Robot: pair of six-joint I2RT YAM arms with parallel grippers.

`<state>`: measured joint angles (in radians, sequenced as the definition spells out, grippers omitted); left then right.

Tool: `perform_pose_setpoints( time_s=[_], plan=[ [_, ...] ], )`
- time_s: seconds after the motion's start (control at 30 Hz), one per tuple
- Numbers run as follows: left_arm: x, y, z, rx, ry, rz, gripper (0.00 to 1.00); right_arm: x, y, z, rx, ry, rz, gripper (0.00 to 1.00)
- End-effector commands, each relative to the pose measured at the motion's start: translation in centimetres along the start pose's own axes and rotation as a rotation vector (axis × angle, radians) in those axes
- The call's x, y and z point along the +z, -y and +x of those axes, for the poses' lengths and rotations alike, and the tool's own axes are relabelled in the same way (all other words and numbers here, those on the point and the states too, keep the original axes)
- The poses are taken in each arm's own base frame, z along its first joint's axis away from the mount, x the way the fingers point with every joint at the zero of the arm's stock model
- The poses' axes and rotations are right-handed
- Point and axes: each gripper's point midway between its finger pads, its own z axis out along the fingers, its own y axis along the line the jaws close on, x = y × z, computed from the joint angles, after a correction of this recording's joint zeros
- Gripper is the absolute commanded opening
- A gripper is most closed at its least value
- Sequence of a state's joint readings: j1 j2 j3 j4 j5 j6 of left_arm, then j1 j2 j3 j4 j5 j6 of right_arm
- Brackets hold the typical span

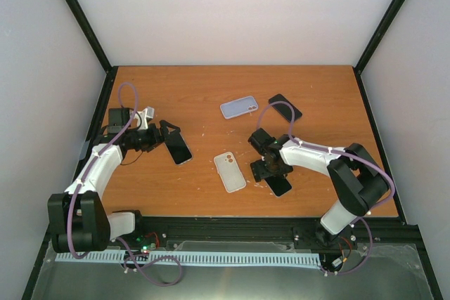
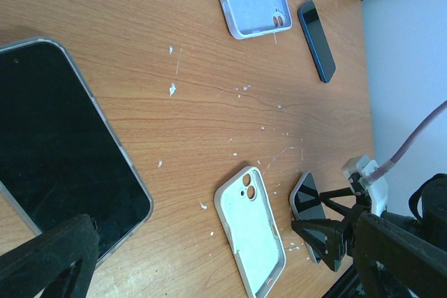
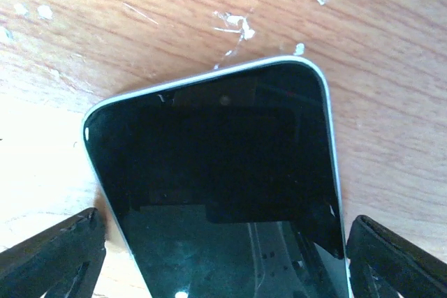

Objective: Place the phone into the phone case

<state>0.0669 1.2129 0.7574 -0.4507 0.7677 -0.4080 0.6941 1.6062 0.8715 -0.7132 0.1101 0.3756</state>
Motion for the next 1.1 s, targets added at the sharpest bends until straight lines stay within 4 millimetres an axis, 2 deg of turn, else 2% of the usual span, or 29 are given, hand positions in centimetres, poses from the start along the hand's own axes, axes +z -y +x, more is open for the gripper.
perform_pose_setpoints(
  time_s=[0.0, 0.3, 0.47, 0.7, 0.87, 1.07],
  plan=[
    [-0.2, 0.6, -0.3, 0.032, 0.006, 0.011, 1.0, 1.0, -0.3, 0.4, -0.006, -0.023, -0.017, 0.9],
    [-0.2, 0.7, -0.3, 0.033, 0.005, 0.017, 1.0, 0.8, -1.9, -0.8, 0.031, -0.007, -0.087, 0.77],
    [-0.2, 0.7, -0.3, 0.031, 0.003, 0.021, 0.99, 1.0, -2.0, -1.7, 0.113, 0.005, -0.087, 0.72],
    [-0.2, 1.0, -0.2, 0.035, -0.002, 0.042, 0.99, 0.8, -3.4, -2.9, 0.127, 0.026, -0.154, 0.64],
    [-0.1, 0.9, -0.2, 0.032, 0.001, 0.038, 0.99, -1.3, -4.2, -4.0, 0.124, 0.083, -0.201, 0.57],
    [0.0, 0.8, -0.3, 0.026, -0.001, 0.034, 0.99, -4.8, -7.0, -5.7, 0.083, 0.189, -0.285, 0.54]
  ],
)
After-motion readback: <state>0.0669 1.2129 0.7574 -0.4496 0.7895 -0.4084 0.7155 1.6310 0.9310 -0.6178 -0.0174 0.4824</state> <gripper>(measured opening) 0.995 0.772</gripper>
